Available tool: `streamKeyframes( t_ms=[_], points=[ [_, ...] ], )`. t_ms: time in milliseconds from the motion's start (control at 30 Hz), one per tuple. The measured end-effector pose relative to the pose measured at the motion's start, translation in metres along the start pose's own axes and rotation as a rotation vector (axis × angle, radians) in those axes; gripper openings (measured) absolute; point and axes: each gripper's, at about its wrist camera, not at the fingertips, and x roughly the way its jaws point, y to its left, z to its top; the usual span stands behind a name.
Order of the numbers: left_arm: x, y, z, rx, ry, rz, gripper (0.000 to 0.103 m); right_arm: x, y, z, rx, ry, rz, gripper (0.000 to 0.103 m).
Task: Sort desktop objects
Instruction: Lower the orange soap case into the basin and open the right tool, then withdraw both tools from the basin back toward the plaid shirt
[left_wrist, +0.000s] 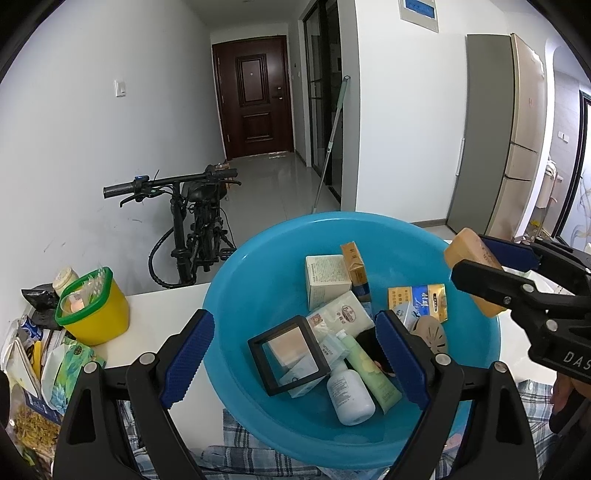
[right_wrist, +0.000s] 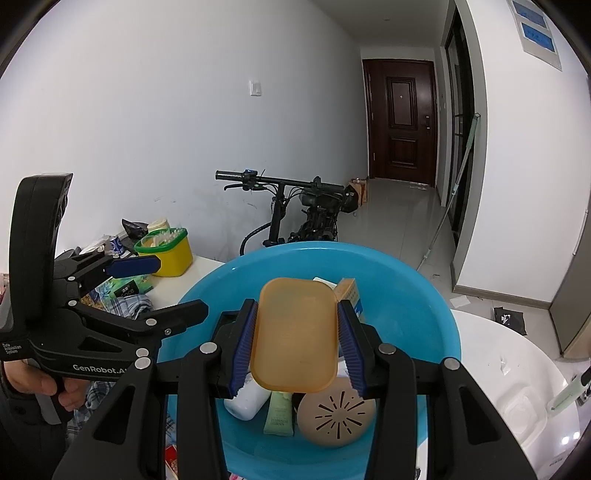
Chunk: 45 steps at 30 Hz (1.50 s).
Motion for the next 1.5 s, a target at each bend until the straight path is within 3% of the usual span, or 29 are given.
streamKeyframes(
  t_ms=[300,367,433,467,1500],
  points=[
    [-0.003,0.005,0.001,-0.009,-0.004,0.01,0.091,0.002,0.001,-0.001,-0.007,0.007,-0.013,0.046],
    [-0.004,0.006,0.001,-0.011,-0.003,0.013,0.091,0.002,0.002,0.0,-0.009,0.013,-0.009,0.078],
    [-0.006,0.006,0.001,-0.012,-0.005,0.02,0.091,0.0,0.006,0.001,-0.021,0.0,-0.042,0.099],
    [-0.008,0.006,0.001,-0.011,-0.006,0.023,0.091,-0.002,0.007,0.003,-0.021,-0.011,-0.053,0.103],
    [-0.01,-0.002,0.001,0.003,-0.006,0.02,0.091,-0.003,0.001,0.002,0.004,0.004,-0.06,0.103]
  ],
)
